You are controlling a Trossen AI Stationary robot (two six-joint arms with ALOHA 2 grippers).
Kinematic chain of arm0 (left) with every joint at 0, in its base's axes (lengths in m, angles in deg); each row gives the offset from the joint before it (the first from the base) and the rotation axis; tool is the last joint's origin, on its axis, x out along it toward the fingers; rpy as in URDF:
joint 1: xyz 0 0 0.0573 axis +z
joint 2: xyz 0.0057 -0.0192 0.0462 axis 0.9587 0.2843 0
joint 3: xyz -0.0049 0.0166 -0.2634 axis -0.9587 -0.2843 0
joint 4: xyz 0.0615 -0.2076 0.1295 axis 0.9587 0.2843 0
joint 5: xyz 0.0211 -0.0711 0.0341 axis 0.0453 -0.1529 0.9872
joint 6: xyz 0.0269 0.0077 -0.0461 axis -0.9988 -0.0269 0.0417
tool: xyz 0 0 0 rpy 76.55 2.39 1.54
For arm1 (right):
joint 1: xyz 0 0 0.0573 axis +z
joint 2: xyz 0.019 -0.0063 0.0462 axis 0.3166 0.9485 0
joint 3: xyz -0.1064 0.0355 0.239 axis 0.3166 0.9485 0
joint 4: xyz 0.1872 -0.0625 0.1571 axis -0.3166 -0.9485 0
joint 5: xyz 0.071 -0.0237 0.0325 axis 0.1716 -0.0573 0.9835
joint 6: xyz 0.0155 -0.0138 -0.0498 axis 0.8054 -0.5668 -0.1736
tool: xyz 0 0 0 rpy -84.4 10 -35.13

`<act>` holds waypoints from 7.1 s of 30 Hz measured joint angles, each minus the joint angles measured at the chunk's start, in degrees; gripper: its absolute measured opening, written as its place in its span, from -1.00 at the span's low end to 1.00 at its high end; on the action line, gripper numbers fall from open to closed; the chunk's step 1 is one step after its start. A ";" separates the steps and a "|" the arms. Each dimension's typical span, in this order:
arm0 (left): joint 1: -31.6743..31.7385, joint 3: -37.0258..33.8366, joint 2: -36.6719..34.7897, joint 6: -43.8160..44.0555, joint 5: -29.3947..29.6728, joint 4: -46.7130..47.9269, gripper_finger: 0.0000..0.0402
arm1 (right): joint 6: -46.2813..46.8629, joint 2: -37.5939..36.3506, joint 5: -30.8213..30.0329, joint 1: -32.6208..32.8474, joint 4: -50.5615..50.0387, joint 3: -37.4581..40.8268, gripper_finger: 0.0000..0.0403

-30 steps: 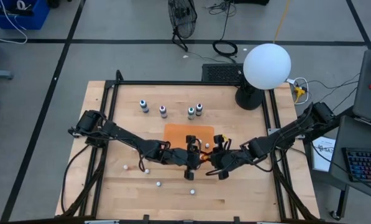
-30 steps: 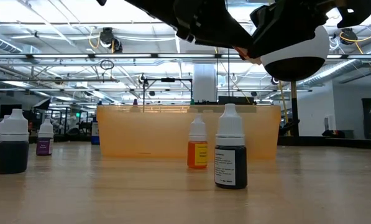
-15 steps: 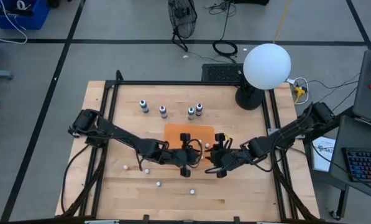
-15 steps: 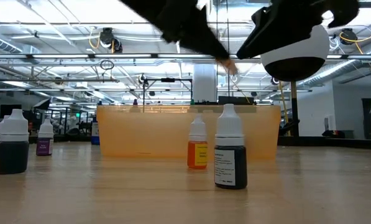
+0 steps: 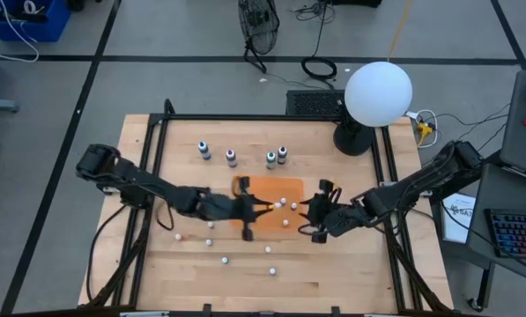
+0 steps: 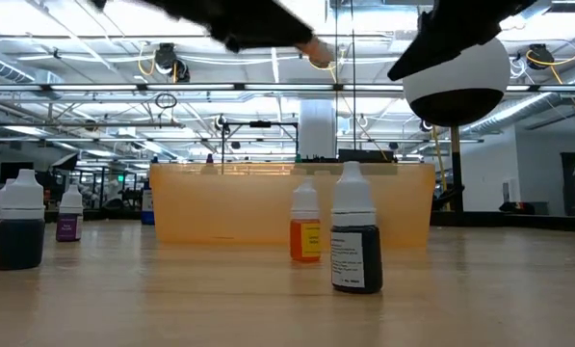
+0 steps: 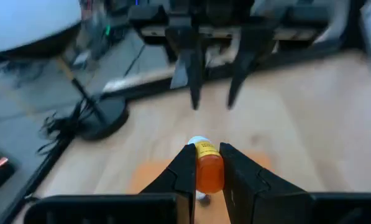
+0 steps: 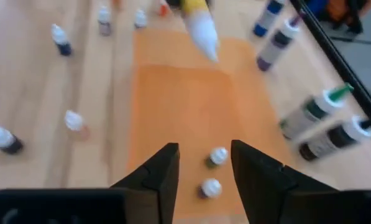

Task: Pick & Place food coloring
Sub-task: Put the small orange food coloring bottle into the orange bin, then put the small purple food coloring bottle into the orange bin

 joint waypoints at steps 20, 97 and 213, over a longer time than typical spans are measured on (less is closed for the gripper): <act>7.52 -26.77 -3.83 -2.32 -24.27 -53.40 -0.74 | -27.14 7.83 17.73 -13.84 48.28 2.85 -0.31; 8.00 -26.73 -3.71 -3.84 -23.41 -51.06 -0.74 | -27.53 18.13 27.96 -17.55 63.65 2.75 -0.80; 8.16 -28.50 -19.08 2.85 -15.54 -30.77 0.14 | -5.49 39.52 32.09 6.31 -21.04 -37.69 -0.19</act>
